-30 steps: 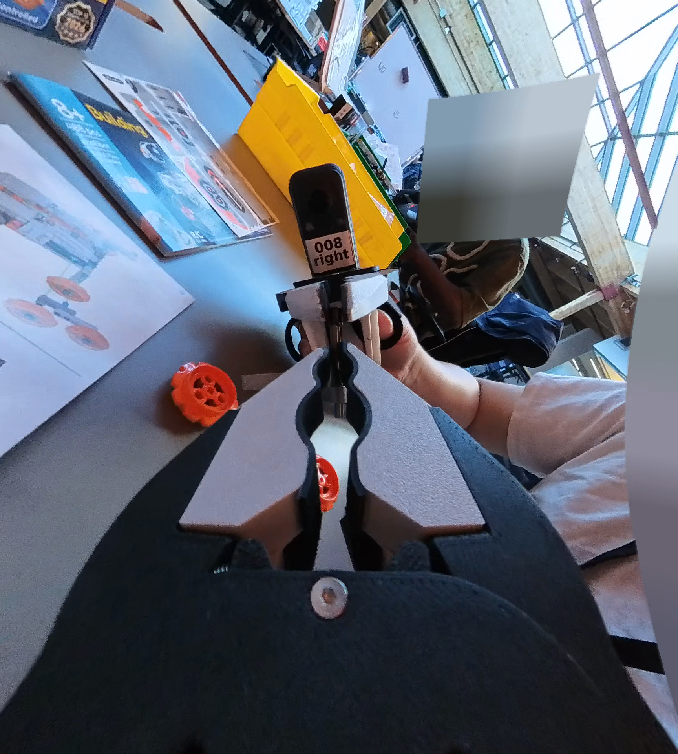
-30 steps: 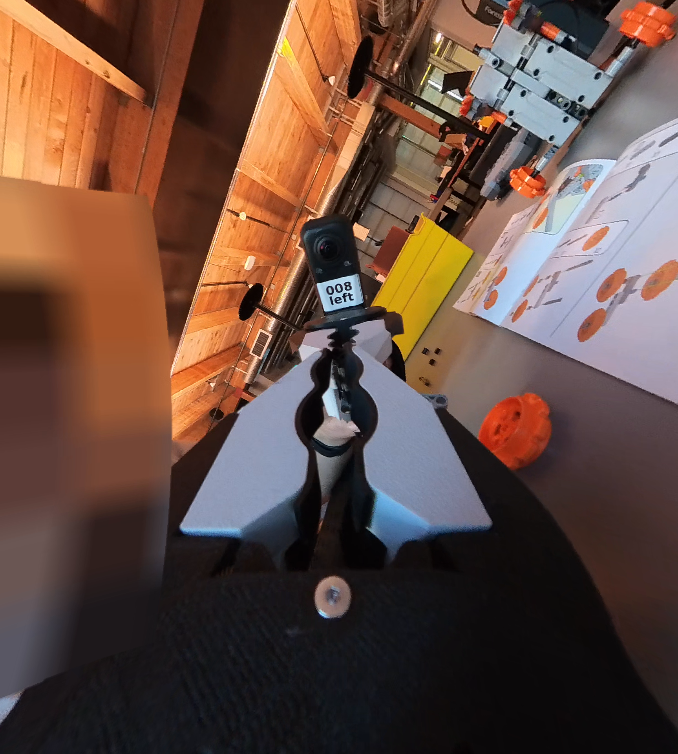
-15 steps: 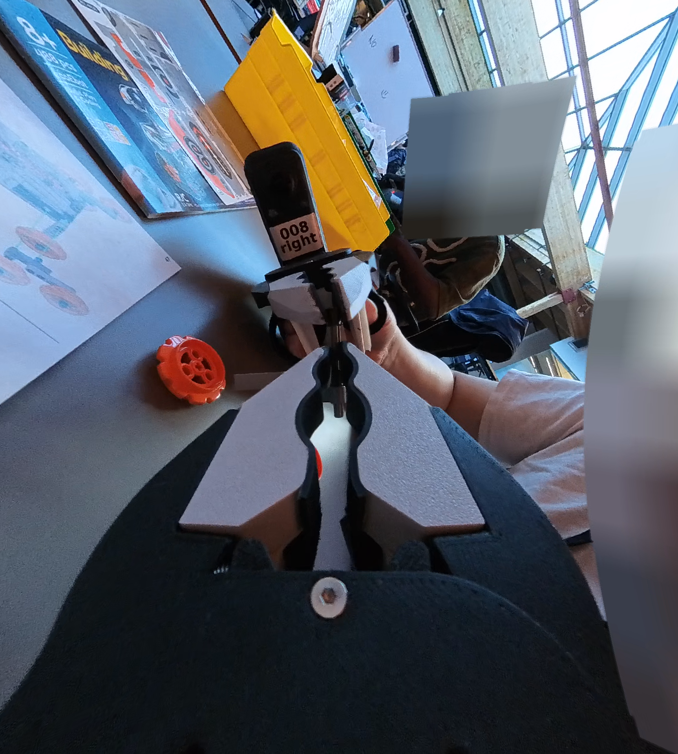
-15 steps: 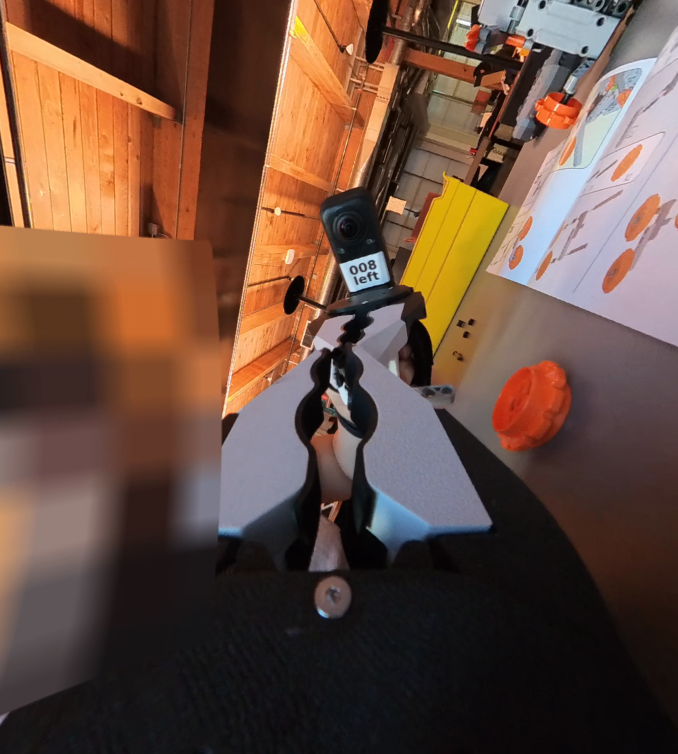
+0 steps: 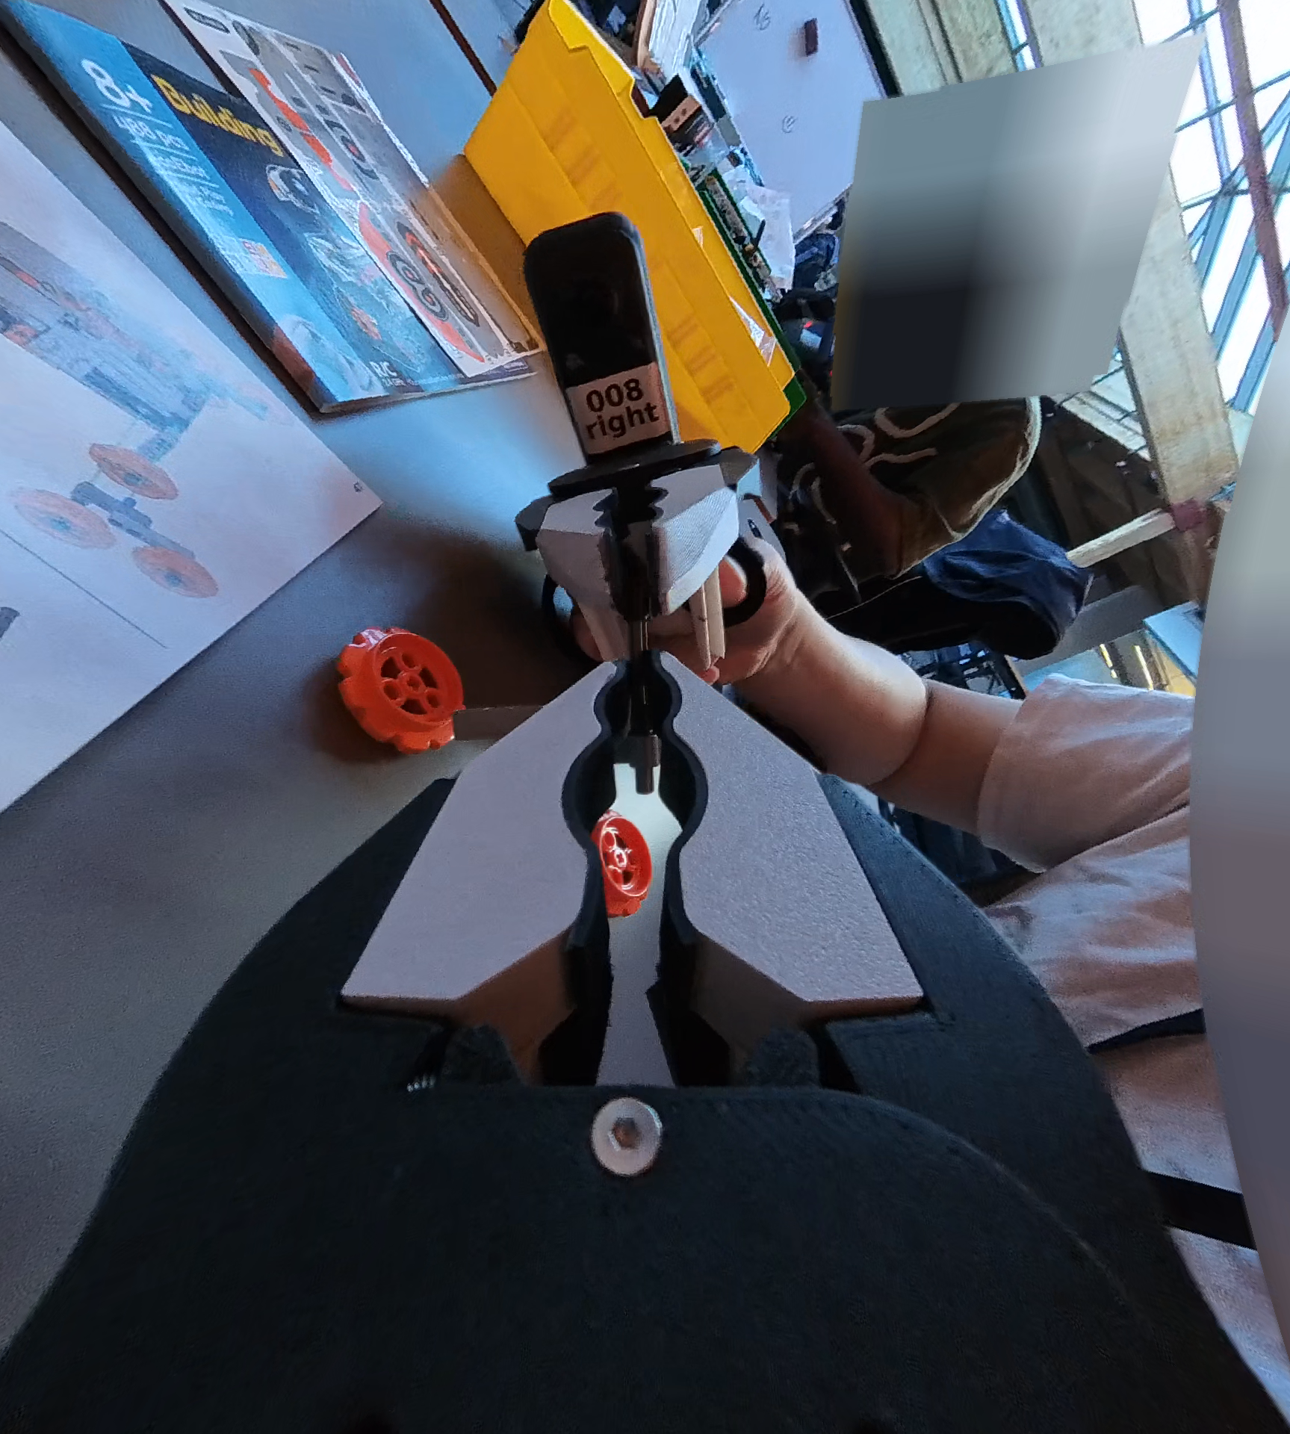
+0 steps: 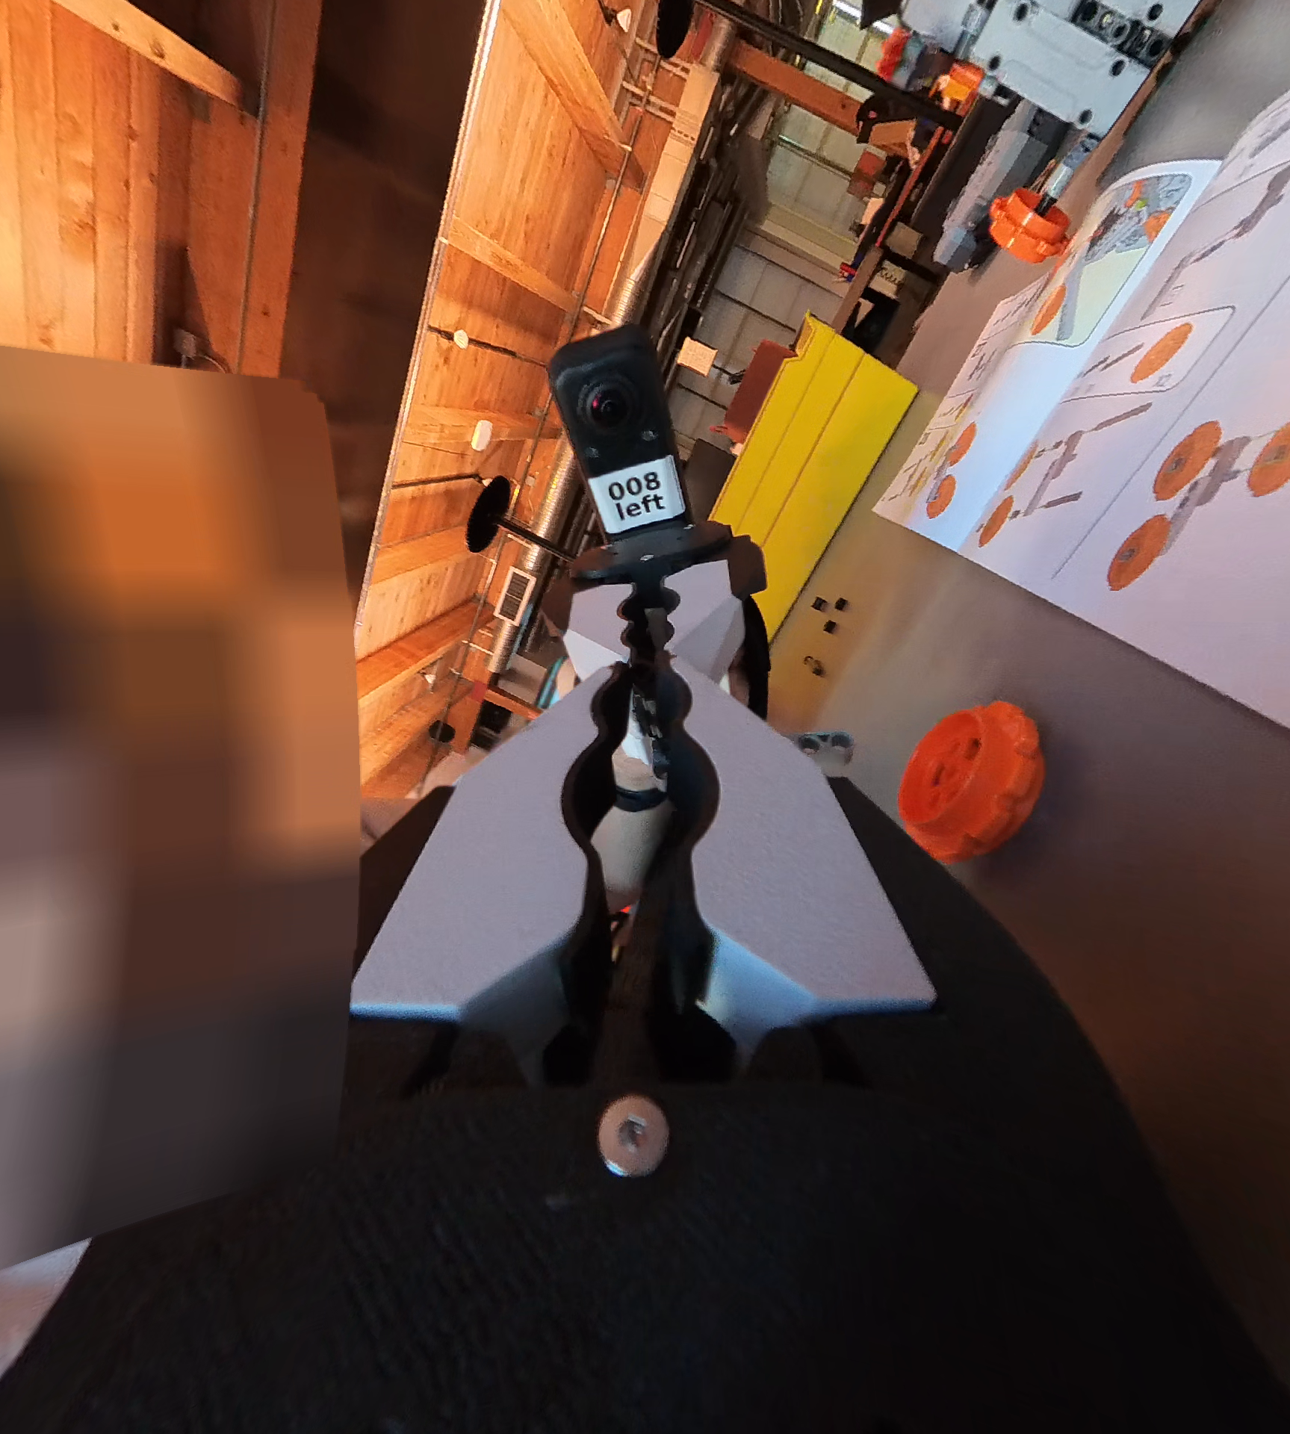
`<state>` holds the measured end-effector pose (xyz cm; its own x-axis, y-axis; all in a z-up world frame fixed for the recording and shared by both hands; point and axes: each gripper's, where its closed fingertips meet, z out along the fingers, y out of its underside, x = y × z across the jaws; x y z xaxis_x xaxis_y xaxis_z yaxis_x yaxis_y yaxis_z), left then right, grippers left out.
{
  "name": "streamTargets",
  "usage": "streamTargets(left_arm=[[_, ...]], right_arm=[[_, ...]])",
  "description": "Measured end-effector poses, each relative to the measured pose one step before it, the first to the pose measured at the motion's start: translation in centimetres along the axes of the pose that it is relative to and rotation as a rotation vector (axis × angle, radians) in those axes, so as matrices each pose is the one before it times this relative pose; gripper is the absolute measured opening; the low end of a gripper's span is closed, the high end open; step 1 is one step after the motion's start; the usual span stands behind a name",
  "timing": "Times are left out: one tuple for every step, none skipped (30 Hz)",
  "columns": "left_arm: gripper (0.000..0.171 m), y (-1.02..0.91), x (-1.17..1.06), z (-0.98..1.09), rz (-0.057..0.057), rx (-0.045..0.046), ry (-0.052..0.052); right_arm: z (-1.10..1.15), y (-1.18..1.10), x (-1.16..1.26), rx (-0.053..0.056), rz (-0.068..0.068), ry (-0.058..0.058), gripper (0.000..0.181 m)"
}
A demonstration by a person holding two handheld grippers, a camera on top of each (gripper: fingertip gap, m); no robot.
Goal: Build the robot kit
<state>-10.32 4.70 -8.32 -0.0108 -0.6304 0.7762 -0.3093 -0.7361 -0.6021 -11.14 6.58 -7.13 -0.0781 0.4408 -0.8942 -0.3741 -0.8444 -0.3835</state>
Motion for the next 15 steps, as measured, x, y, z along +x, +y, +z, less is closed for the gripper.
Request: streamTargets(left_arm=[[0.000,0.026,-0.049,0.001,0.0102,-0.00346,-0.0096],[0.000,0.054,-0.058,0.032,0.0137,-0.00600,-0.0119],[0.000,-0.010,-0.049,0.015,0.0120,-0.00100,-0.0118],[0.000,-0.044,0.040,0.002,0.0076,0.00068,-0.0047],[0.000,0.073,0.019,0.022,-0.0007,-0.00557,0.0000],[0.000,0.045,0.002,-0.005,-0.0044,-0.00087,0.0026],[0.000,0.002,0.035,-0.006,-0.0096,0.00382,0.0065],[0.000,0.005,-0.006,-0.013,-0.0093,0.00230,0.0047],[0.000,-0.014,-0.020,-0.011,-0.0028,0.00306,0.0008],[0.000,-0.029,-0.001,-0.019,0.0027,0.00194,-0.0008],[0.000,0.011,-0.011,-0.021,0.0071,-0.00296,-0.0039],[0.000,0.059,-0.014,-0.015,0.0131,-0.00821,-0.0062],[0.000,-0.013,0.029,-0.005,0.0140,-0.00169,-0.0052],[0.000,-0.036,0.053,0.019,0.0130,-0.00071,-0.0040],[0.000,0.060,0.023,0.016,0.0132,-0.00734,-0.0044]], right_arm=[[0.014,0.025,0.040,-0.0029,-0.0184,0.0101,0.005],[0.002,0.033,0.026,-0.0040,-0.0134,0.0075,0.005],[0.013,-0.048,0.003,0.0046,-0.0155,0.0063,0.005],[0.027,-0.015,-0.063,0.0017,-0.0154,0.0025,0.005],[0.031,0.094,0.012,-0.0063,-0.0082,0.0039,0.005],[0.030,0.033,-0.007,-0.0015,-0.0052,0.0016,0.005],[0.029,0.011,-0.013,-0.0005,-0.0059,0.0014,0.005],[0.002,0.018,0.037,-0.0013,-0.0009,0.0028,0.005],[-0.009,-0.026,0.031,0.0020,0.0029,0.0009,0.005],[-0.019,-0.008,0.002,0.0005,0.0044,-0.0014,0.005],[-0.009,0.035,0.013,-0.0019,0.0114,-0.0029,0.005],[-0.015,0.059,0.011,-0.0033,0.0194,-0.0070,0.005],[-0.013,-0.034,-0.066,0.0034,0.0155,-0.0113,0.005],[-0.007,0.002,-0.059,0.0007,0.0088,-0.0081,0.005],[0.002,0.049,-0.018,-0.0026,0.0086,-0.0041,0.005]])
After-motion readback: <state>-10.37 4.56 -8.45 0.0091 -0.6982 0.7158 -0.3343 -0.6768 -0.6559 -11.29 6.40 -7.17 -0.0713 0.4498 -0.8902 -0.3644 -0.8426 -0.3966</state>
